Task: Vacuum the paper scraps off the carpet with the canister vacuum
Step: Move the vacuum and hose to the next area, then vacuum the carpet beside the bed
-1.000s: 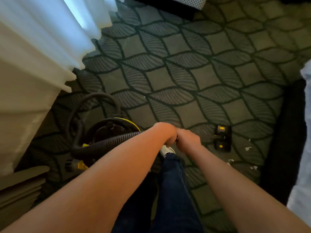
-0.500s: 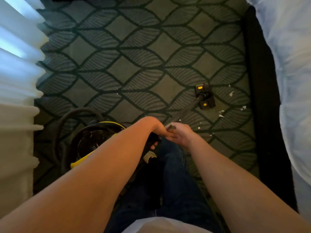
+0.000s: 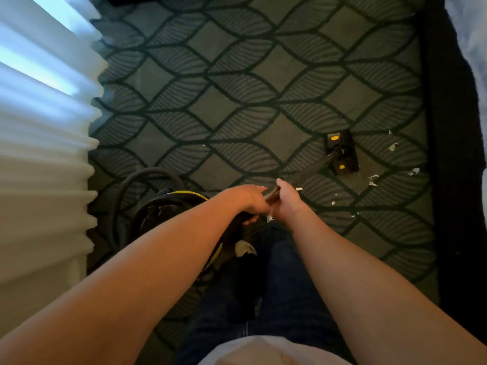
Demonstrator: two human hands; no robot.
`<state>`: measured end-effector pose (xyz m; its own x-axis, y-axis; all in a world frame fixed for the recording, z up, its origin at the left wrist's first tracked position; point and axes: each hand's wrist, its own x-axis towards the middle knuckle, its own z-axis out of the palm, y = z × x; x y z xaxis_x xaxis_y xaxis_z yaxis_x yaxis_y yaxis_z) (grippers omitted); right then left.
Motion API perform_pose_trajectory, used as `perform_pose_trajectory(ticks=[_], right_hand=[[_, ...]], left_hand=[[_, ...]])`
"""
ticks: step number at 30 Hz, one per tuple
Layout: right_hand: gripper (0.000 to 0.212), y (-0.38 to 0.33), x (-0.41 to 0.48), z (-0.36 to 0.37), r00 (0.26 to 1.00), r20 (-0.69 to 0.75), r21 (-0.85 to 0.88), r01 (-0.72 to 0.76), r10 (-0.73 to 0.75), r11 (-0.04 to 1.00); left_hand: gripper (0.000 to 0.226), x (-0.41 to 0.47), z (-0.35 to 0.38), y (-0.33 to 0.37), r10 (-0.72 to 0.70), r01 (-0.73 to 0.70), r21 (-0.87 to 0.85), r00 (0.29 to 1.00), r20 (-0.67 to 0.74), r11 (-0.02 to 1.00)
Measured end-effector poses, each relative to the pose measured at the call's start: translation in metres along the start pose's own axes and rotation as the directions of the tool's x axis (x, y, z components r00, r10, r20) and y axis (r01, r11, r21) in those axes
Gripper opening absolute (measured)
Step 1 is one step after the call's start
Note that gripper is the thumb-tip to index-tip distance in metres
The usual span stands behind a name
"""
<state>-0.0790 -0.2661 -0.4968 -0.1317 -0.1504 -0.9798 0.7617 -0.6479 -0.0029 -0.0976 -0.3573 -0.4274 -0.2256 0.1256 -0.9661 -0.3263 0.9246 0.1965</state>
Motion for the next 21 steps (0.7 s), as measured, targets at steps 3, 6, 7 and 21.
perform_pose_trajectory(ticks=[3,6,7,21], right_hand=[[0.049,0.002,-0.009,0.027,0.998,0.042,0.03,-0.056,0.055,0.998],[0.042,0.018,-0.013,0.052,0.991,0.106,0.042,-0.083,0.078,0.996],[0.041,0.025,-0.015,0.062,0.989,0.123,0.025,-0.087,0.083,0.996],[0.035,0.068,-0.038,0.165,0.954,0.285,-0.012,0.103,-0.096,0.995]], left_hand=[[0.053,-0.027,-0.025,-0.01,0.008,0.003,0.157,0.998,-0.07,0.988],[0.034,-0.046,-0.046,-0.036,0.028,0.029,0.366,0.988,-0.149,0.93],[0.032,-0.049,-0.052,-0.048,0.021,0.047,0.399,0.986,-0.164,0.916],[0.032,-0.098,-0.118,-0.139,0.126,0.092,0.478,0.906,-0.404,0.874]])
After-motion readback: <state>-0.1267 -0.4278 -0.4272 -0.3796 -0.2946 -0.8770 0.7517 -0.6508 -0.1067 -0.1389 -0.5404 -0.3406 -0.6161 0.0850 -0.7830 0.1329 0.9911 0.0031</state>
